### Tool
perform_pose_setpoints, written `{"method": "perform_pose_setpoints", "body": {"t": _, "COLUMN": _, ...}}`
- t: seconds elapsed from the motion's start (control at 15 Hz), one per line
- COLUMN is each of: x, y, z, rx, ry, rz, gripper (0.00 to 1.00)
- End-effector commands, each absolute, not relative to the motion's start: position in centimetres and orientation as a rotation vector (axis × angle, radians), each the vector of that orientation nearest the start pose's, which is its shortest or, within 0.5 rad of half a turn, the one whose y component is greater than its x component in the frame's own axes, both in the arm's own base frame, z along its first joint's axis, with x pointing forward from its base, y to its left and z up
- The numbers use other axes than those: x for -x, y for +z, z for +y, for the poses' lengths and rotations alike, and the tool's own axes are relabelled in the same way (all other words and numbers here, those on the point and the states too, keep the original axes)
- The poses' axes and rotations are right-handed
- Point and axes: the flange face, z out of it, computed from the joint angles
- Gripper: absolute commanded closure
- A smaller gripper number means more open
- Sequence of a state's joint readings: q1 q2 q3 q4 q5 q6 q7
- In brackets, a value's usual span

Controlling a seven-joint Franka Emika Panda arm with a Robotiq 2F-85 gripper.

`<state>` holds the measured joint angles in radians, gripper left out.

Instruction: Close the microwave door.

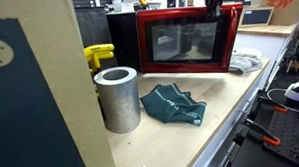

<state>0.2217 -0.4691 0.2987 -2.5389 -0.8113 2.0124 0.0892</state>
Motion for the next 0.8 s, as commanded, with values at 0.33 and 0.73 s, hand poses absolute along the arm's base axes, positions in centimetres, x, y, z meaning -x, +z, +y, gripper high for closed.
{"method": "perform_pose_setpoints", "body": {"t": 0.33, "x": -39.3, "y": 42.5, "z": 10.6, "rx": -1.895, "ry": 0.386, "rz": 1.004, "gripper": 1.00}}
{"method": "perform_pose_setpoints", "body": {"t": 0.73, "x": -41.6, "y": 42.5, "z": 7.2, "rx": -1.698, "ry": 0.508, "rz": 1.158, "gripper": 1.00}}
